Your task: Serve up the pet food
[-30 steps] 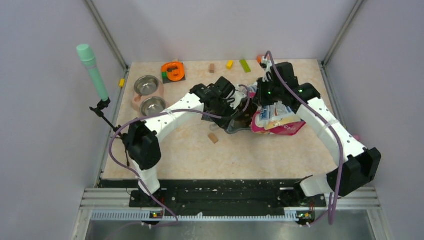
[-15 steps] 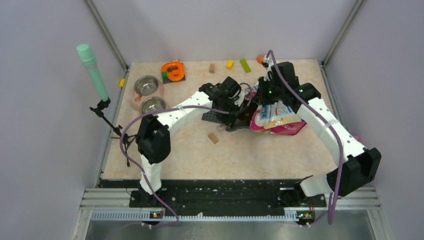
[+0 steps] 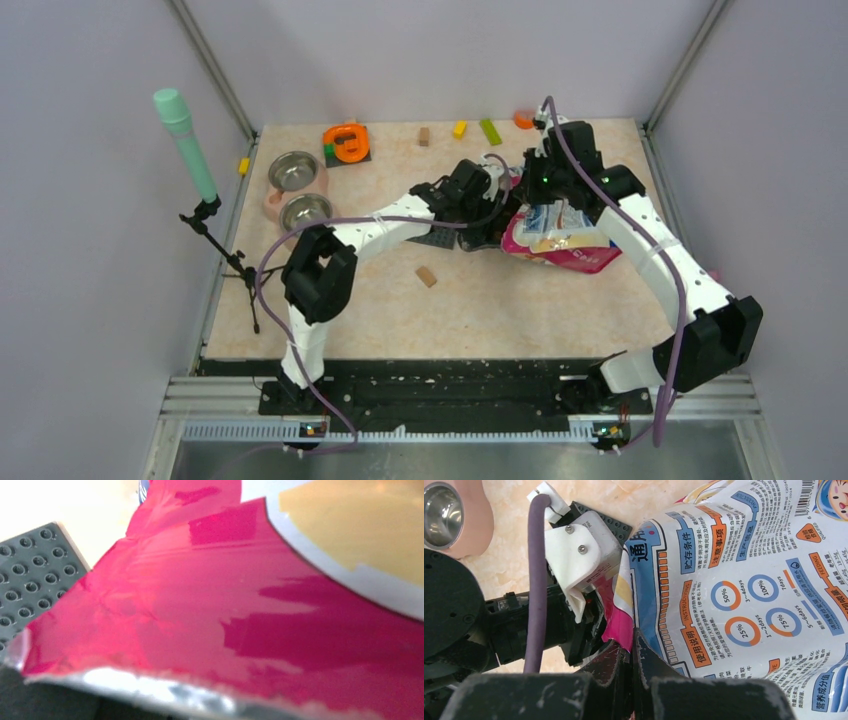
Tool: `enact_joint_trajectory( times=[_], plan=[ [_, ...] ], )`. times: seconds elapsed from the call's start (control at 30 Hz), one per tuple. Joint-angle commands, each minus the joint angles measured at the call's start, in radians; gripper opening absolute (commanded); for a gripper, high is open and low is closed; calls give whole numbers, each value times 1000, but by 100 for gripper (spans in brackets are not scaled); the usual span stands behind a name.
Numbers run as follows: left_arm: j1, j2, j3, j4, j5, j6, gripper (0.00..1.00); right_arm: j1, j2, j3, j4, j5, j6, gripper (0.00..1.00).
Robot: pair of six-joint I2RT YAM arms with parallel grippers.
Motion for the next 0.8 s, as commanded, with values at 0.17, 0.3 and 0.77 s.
enact_joint_trajectory(
  times=[0.17, 0.3, 0.77],
  plan=[
    [-4, -196, -298, 577, 20, 8, 0, 16, -45, 14, 96, -115, 39, 0],
    [-4, -248, -378, 676, 45, 26, 0, 16, -42, 13, 101, -117, 39, 0],
    [-9, -450, -652, 763, 98, 195, 0, 15, -26, 36, 92, -93, 30, 0]
  ],
)
